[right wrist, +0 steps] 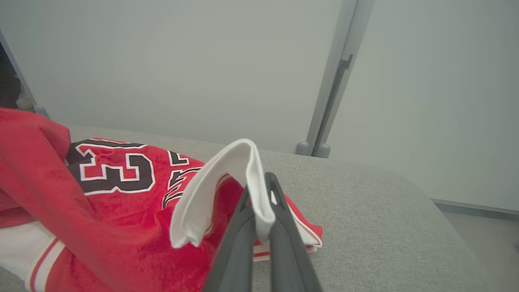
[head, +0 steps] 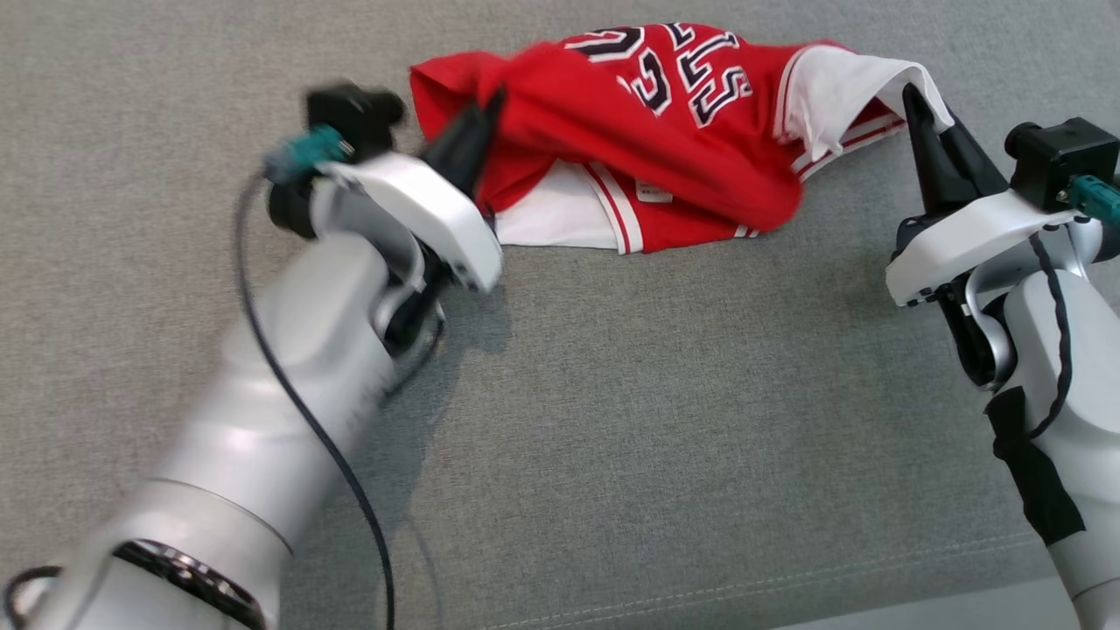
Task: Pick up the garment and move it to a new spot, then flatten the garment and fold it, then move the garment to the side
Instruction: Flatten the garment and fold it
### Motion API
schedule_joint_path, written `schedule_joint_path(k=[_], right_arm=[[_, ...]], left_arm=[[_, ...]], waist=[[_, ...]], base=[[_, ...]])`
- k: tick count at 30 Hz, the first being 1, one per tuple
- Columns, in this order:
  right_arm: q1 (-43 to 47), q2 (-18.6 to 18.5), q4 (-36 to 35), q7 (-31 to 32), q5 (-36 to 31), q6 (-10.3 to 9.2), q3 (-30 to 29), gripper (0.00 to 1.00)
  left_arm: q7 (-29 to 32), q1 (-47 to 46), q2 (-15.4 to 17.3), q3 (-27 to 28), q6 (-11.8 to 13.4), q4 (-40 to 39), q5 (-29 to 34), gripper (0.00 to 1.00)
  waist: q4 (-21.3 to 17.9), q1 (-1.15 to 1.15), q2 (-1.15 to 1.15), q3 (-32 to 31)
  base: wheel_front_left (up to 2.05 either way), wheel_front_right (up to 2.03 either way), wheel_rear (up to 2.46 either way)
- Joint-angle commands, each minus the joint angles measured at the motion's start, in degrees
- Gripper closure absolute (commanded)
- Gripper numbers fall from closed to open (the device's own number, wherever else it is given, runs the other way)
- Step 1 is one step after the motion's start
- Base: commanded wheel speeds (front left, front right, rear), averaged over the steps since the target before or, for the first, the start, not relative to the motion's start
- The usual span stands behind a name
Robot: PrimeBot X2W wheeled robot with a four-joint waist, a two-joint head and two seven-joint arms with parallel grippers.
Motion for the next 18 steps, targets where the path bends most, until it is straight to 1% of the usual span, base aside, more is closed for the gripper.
schedule_joint_path(k=[1, 3, 6, 10, 11, 15, 18], right_arm=[[-0.2, -0.8, -1.7, -0.7, 0.6, 0.0, 0.2, 1.0], [-1.1, -1.4, -1.7, -0.7, 0.4, 0.0, 0.4, 1.0], [-3.1, -2.1, -1.6, -0.7, 0.5, 0.0, 1.1, 1.0], [-6.0, -3.0, -1.3, -0.7, 0.9, 0.0, 1.6, 1.0], [-6.8, -3.4, -1.4, -0.7, 1.5, 0.0, 1.6, 1.0], [-6.6, -4.7, -1.1, -0.8, 2.7, 0.0, 2.1, 1.0], [-5.1, -6.3, -0.9, -0.4, 4.4, 0.0, 2.9, 1.0]], left_arm=[[-0.7, -3.5, 2.4, 3.2, -0.4, -2.5, 0.2, 1.0], [-0.7, -4.4, 4.7, 7.8, -0.2, -5.8, 1.1, 1.0], [-0.7, -5.2, 8.0, 10.1, -0.2, -7.7, 3.0, 1.0], [1.1, -7.3, 12.0, 9.6, -0.4, -8.0, 1.7, 1.0], [3.0, -7.9, 14.3, 9.0, -0.4, -9.6, 0.0, 1.0], [8.9, -6.2, 19.2, 6.4, -0.4, -14.0, -4.0, 1.0], [12.8, -2.5, 22.5, 4.3, -0.4, -17.4, -7.2, 1.0]], waist=[[0.8, 0.0, 0.0, -0.9], [1.5, 0.0, 0.0, -1.9], [2.8, 0.0, 0.0, -3.6], [4.6, 0.0, 0.0, -6.0], [5.7, 0.0, 0.0, -7.0], [7.6, 0.0, 0.0, -8.6], [9.0, 0.0, 0.0, -9.4]], base=[[0.0, 0.0, 0.0], [0.0, 0.0, 0.0], [0.0, 0.0, 0.0], [0.0, 0.0, 0.0], [0.0, 0.0, 0.0], [0.0, 0.0, 0.0], [0.0, 0.0, 0.0]])
